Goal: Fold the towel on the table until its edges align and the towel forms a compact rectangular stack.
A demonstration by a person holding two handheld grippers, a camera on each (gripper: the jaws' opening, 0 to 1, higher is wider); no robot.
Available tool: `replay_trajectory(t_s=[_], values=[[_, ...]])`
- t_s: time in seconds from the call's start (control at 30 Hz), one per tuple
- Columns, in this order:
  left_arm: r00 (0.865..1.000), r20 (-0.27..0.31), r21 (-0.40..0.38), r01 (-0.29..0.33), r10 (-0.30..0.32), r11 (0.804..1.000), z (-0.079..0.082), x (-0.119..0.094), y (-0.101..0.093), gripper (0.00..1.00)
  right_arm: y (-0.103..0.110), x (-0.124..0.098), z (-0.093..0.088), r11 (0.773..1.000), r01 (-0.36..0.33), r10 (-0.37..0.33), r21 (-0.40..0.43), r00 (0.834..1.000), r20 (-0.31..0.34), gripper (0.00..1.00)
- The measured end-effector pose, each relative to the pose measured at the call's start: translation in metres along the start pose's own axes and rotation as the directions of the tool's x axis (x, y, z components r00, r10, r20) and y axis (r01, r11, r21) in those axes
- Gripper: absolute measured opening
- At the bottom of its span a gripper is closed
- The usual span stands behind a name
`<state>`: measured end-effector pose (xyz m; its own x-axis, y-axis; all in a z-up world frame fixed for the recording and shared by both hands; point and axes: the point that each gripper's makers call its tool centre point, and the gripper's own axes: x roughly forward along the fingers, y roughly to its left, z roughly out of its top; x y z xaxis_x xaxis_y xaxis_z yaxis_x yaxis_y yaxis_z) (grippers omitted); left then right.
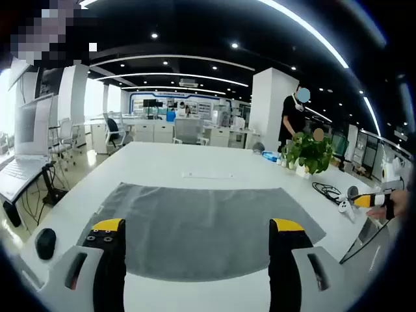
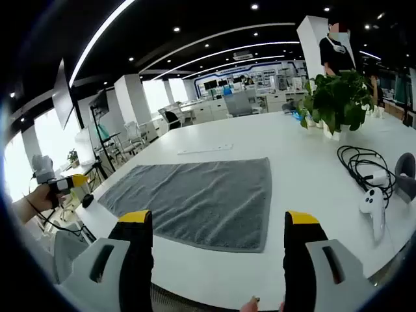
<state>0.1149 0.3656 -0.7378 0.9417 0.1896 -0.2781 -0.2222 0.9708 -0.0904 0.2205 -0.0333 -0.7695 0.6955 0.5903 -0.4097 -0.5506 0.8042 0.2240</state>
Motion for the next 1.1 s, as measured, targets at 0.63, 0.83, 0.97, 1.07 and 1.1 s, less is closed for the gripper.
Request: replay_trajectory(t_s=[0.63, 0.83, 0.97, 1.07, 1.1], values=[[0.999, -0.002, -0.012, 0.033, -0.033, 0.999, 0.004, 0.007, -0.007, 0.98, 0.002, -0.001, 0.013, 1.0, 0.006, -0.007, 0.016, 0.999, 0.053, 0.82], [0.999, -0.002, -0.02, 0.036, -0.036, 0.999, 0.005, 0.006, -0.008, 0.97, 0.0, -0.002, 0.011, 1.0, 0.009, -0.01, 0.015, 0.999, 0.046, 0.82], [0.999, -0.003, -0.024, 0.039, -0.039, 0.999, 0.004, 0.006, -0.008, 0.96, 0.0, -0.002, 0.01, 1.0, 0.009, -0.009, 0.019, 0.999, 0.04, 0.82], [0.999, -0.004, -0.024, 0.044, -0.044, 0.999, 0.004, 0.007, -0.01, 0.96, 0.0, -0.002, 0.009, 1.0, 0.012, -0.013, 0.016, 0.999, 0.035, 0.82], [0.999, -0.005, -0.024, 0.045, -0.045, 0.999, 0.004, 0.007, -0.011, 0.96, 0.0, -0.002, 0.009, 1.0, 0.012, -0.012, 0.017, 0.999, 0.034, 0.82]])
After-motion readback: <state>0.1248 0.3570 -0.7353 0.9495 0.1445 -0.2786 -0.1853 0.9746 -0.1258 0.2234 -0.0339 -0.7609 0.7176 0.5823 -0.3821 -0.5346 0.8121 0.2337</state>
